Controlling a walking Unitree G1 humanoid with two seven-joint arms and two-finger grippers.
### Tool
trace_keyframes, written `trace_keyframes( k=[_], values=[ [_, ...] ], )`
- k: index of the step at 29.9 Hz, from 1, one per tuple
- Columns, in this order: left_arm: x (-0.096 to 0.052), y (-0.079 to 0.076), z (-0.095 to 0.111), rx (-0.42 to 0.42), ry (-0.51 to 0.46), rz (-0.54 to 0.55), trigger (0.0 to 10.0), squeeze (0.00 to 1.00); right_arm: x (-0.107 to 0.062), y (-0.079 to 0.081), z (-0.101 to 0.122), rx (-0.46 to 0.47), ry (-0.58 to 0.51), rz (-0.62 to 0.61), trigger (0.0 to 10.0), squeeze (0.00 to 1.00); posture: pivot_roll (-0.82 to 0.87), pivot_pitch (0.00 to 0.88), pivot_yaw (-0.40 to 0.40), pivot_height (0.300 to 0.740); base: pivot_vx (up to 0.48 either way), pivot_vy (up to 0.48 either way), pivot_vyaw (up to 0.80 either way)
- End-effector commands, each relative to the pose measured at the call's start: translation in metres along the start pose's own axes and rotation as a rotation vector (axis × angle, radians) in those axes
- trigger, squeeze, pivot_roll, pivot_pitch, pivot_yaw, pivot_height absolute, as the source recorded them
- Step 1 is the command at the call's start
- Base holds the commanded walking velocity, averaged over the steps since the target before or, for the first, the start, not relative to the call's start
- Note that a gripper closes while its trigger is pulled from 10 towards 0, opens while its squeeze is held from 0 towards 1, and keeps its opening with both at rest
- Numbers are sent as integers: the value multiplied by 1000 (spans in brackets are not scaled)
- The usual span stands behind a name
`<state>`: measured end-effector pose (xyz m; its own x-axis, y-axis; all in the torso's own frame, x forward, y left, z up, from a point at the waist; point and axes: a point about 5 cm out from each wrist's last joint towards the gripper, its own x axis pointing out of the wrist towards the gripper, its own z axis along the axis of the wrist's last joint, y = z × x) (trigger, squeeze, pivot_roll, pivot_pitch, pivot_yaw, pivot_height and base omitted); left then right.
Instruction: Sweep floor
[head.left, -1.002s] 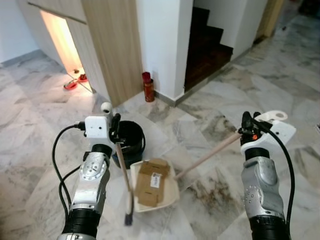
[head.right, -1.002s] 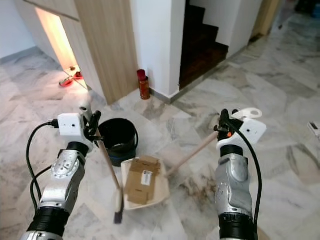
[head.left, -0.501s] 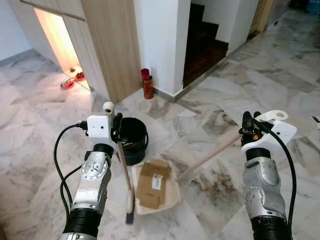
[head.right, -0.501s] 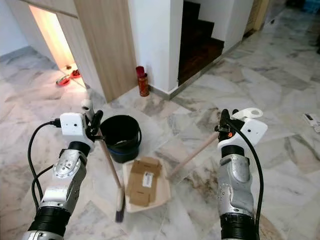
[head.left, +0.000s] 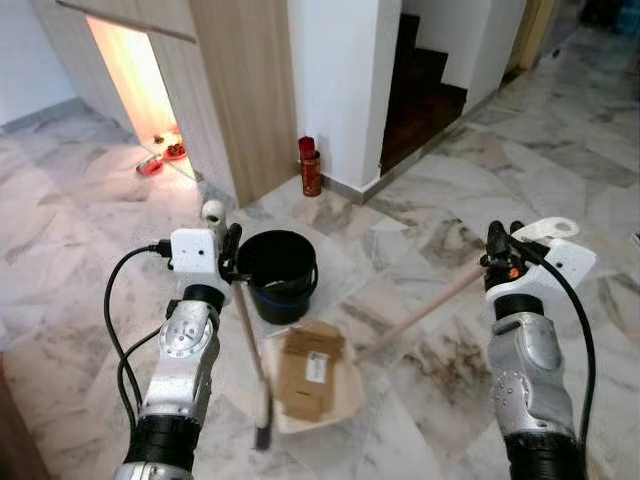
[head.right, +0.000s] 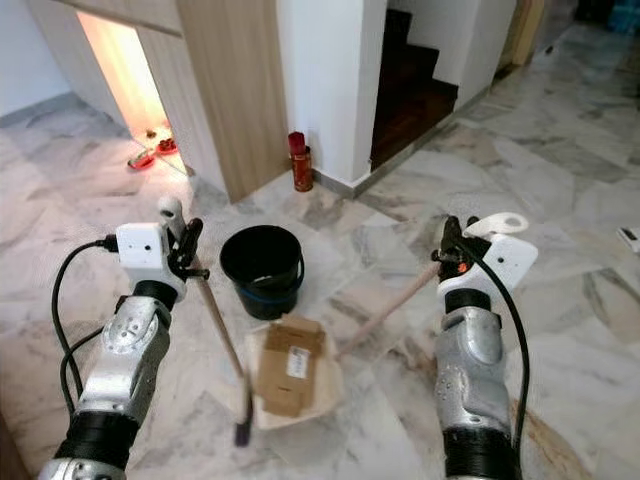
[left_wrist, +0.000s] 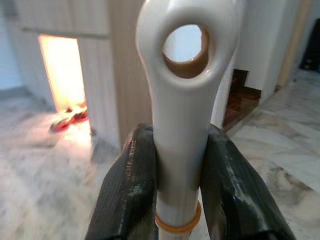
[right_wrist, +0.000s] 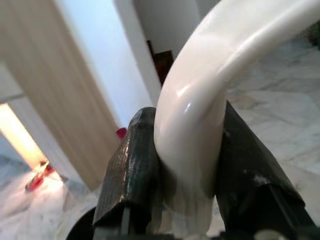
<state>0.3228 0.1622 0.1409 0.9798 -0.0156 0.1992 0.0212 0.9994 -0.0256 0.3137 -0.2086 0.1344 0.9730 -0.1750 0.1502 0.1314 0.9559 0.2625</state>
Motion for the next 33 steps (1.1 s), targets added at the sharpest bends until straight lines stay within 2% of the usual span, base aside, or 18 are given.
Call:
trace_keyframes(
  k=[1,16,33],
  values=[
    [6,0,13,16,-53,-5,10000,0,4,8,12,42,-58,23,10000,0,-69,0,28,740,0,311,0],
    [6,-1,14,24,-56,-12,10000,0,6,10,19,46,-85,20,10000,0,-66,0,32,740,0,309,0],
    [3,-3,16,28,-70,-22,10000,0,9,13,25,55,-109,27,10000,0,-60,0,34,740,0,0,0]
  ],
)
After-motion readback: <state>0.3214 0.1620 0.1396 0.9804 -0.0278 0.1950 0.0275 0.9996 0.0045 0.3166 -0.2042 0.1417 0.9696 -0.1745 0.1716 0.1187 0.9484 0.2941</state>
